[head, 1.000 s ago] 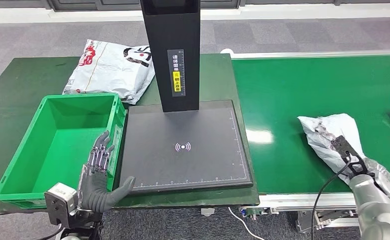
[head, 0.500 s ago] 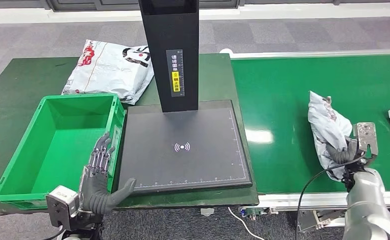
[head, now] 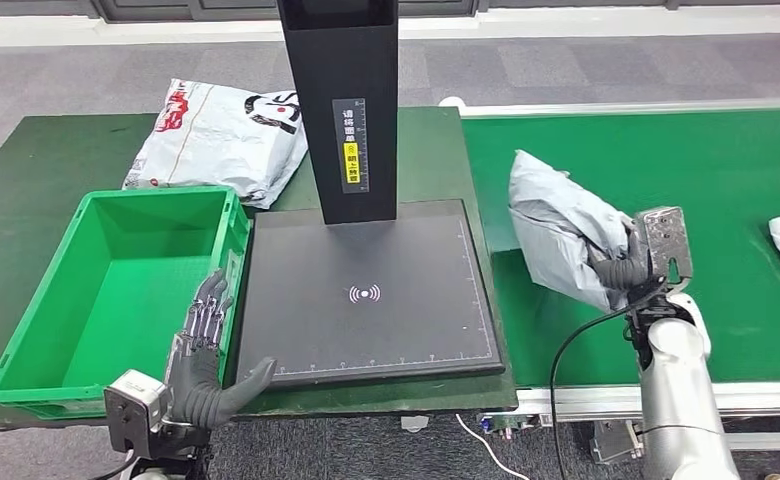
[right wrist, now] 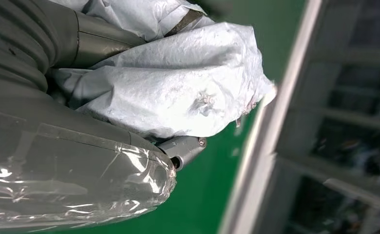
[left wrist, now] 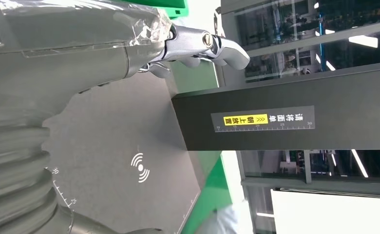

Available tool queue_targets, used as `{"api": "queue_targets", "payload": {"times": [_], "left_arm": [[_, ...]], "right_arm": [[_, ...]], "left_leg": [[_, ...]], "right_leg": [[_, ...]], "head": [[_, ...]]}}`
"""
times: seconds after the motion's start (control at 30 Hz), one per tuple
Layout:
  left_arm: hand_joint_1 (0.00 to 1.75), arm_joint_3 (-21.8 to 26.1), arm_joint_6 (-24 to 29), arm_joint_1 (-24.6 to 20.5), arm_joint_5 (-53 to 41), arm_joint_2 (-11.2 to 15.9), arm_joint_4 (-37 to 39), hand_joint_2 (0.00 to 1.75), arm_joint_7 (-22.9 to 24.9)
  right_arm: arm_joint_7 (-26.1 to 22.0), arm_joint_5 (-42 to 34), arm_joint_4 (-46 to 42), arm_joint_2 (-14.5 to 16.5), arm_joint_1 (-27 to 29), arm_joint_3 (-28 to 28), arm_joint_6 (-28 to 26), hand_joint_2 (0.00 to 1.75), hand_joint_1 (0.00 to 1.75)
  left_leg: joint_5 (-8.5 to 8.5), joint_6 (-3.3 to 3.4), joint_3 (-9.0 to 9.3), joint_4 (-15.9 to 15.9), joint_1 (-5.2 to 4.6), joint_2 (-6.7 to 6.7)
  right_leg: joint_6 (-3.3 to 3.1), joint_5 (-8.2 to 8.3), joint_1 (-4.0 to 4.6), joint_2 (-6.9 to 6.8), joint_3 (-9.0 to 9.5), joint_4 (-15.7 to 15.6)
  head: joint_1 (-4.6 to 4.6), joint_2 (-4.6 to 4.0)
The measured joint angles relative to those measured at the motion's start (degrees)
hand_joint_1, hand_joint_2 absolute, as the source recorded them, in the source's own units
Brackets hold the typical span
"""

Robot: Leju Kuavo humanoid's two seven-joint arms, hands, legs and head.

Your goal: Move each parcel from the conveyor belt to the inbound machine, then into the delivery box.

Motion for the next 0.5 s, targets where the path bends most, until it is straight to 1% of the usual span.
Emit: {"api": "queue_targets", "payload": {"times": [0.1,0.23,0.33,0.5], "left_arm": [[0.00,0.00,0.28,-0.66,0.07,0.00,0.60,1.75,-0.44],[0.00,0.00,0.70,-1.44,0.33,0.00,1.50,1.75,-0.88],[0.00,0.00,0.87,-1.59,0.50,0.01,2.05,1.75,-0.95],[0.00,0.00,1.54,-1.93,0.93,0.02,2.72,1.75,-1.32]], "right_arm": [[-0.38,-1.26,-3.47,0.98,0.43,5.53,0.62,1.75,1.75],[-0.04,-2.63,-7.10,1.75,0.49,13.31,0.04,1.75,1.75],[-0.09,-3.68,-8.59,1.90,0.46,16.65,-0.16,1.75,1.75],[-0.60,-4.92,-9.36,2.84,-1.24,21.81,2.14,1.75,1.75]], "left_leg": [[0.01,-0.01,0.01,0.00,0.00,0.03],[0.02,-0.03,0.03,0.00,0.03,0.00],[0.02,-0.03,0.01,0.00,0.04,-0.03],[0.02,-0.03,-0.03,0.00,0.03,0.05]], "right_leg": [[0.00,0.00,0.00,0.04,-0.01,0.00],[0.00,0.00,0.03,0.02,-0.02,0.00],[-0.01,0.00,0.04,-0.02,-0.01,0.00],[-0.01,0.01,0.03,0.09,-0.01,0.01]], "head": [[0.00,0.00],[0.00,0.00],[0.00,0.00],[0.01,0.00]]}}
